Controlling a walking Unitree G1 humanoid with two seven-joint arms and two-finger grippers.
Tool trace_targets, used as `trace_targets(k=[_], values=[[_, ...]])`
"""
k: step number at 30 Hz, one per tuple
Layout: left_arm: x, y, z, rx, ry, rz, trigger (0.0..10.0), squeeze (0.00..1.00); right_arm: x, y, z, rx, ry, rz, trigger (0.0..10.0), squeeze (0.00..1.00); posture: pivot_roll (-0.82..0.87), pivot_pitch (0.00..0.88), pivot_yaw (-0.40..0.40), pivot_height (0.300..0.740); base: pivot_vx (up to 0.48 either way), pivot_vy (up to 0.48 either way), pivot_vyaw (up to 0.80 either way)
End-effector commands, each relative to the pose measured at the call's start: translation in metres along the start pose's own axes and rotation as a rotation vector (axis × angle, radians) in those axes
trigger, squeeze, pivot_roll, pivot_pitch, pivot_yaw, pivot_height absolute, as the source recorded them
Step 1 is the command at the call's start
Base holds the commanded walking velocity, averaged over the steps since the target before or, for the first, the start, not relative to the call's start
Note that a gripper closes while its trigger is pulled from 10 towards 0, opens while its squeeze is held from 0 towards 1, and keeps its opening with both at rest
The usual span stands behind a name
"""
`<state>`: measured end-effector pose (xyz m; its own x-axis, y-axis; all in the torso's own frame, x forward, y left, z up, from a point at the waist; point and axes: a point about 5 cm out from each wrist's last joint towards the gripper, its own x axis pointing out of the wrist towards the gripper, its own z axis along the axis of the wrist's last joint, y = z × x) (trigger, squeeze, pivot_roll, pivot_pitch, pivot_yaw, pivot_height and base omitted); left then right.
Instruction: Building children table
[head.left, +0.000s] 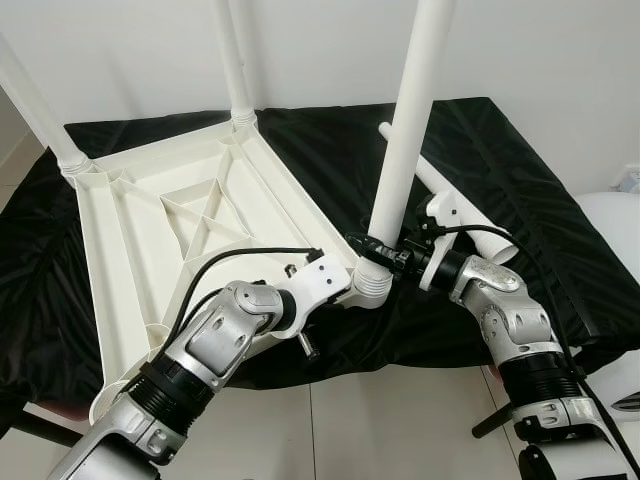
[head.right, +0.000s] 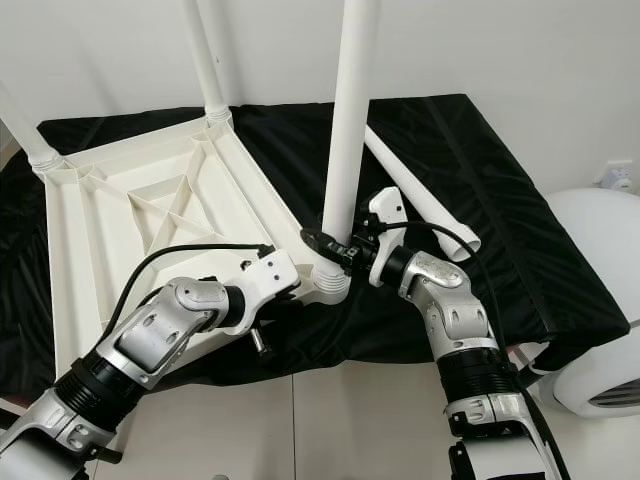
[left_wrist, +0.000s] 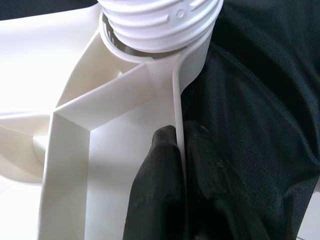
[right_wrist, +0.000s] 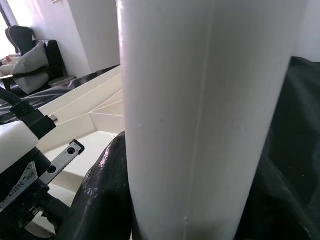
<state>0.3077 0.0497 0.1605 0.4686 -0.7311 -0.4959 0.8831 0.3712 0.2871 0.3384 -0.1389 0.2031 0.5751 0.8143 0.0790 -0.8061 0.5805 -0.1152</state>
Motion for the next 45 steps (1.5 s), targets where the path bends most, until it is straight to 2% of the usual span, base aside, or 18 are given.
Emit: trace_targets(k=[1, 8, 26, 45], values=[[0.000, -0.005, -0.003, 0.032, 0.026, -0.014, 10.0, 0.00, -0.006, 0.002, -0.015, 0.020, 0.065, -0.004, 10.0, 0.00, -0.08, 0.128, 0.047, 0.740, 0.000, 0.000, 0.00], [0.000, -0.005, -0.002, 0.033, 0.025, -0.012, 10.0, 0.00, -0.008, 0.002, -0.020, -0.003, 0.088, -0.010, 10.0, 0.00, -0.09, 0.133, 0.045, 0.740, 0.000, 0.000, 0.00], [0.000, -0.007, -0.001, 0.045, 0.023, -0.021, 10.0, 0.00, -0.029, -0.004, -0.032, -0.025, 0.150, -0.054, 10.0, 0.00, -0.09, 0.129, 0.053, 0.740, 0.000, 0.000, 0.00], [-0.001, -0.007, 0.001, 0.043, 0.020, -0.021, 10.0, 0.00, -0.017, 0.003, -0.040, -0.007, 0.152, -0.042, 10.0, 0.00, -0.09, 0.145, 0.055, 0.740, 0.000, 0.000, 0.00]])
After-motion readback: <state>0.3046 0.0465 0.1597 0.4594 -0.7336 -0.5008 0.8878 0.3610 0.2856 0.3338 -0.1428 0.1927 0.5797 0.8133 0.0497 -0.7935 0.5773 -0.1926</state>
